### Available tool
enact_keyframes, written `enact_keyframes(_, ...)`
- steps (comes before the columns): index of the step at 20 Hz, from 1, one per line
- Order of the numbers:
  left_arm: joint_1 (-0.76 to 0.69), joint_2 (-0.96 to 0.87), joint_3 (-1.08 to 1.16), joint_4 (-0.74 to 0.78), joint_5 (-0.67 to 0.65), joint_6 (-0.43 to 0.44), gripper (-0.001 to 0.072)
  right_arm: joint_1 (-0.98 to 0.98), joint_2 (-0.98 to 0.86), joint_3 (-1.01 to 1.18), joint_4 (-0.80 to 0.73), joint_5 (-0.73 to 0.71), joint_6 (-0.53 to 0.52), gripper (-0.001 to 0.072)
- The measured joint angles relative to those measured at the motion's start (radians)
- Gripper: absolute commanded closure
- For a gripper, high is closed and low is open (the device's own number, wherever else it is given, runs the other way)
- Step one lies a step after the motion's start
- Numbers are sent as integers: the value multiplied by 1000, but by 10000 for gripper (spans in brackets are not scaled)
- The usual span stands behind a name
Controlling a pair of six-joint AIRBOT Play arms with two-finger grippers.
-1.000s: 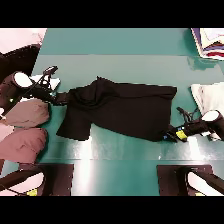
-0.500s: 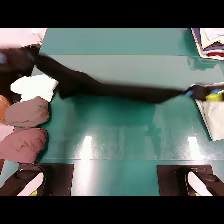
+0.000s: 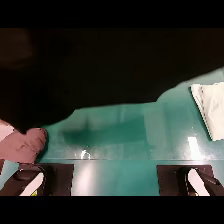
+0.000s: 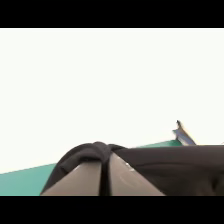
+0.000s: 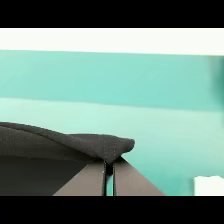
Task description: Fold the shirts.
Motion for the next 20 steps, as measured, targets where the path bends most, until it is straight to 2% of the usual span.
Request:
enact_keyframes(4,0,-24,-79,-9,-37,-9,680,-21,-81,85,-3,72,31,692)
enact_keyframes(8,0,-104,-354,-10,-94,-11,679,42,-196,-26,-32,103,46,692)
enact_keyframes(12,0,-280,-602,-13,-111,3,679,184,-391,-179,-191,111,50,692)
enact_keyframes(16,0,-521,-692,-18,-45,44,679,273,-632,-254,-267,61,51,692)
enact_keyframes(20,0,-727,-635,-31,80,82,679,300,-838,-171,-279,-25,51,692)
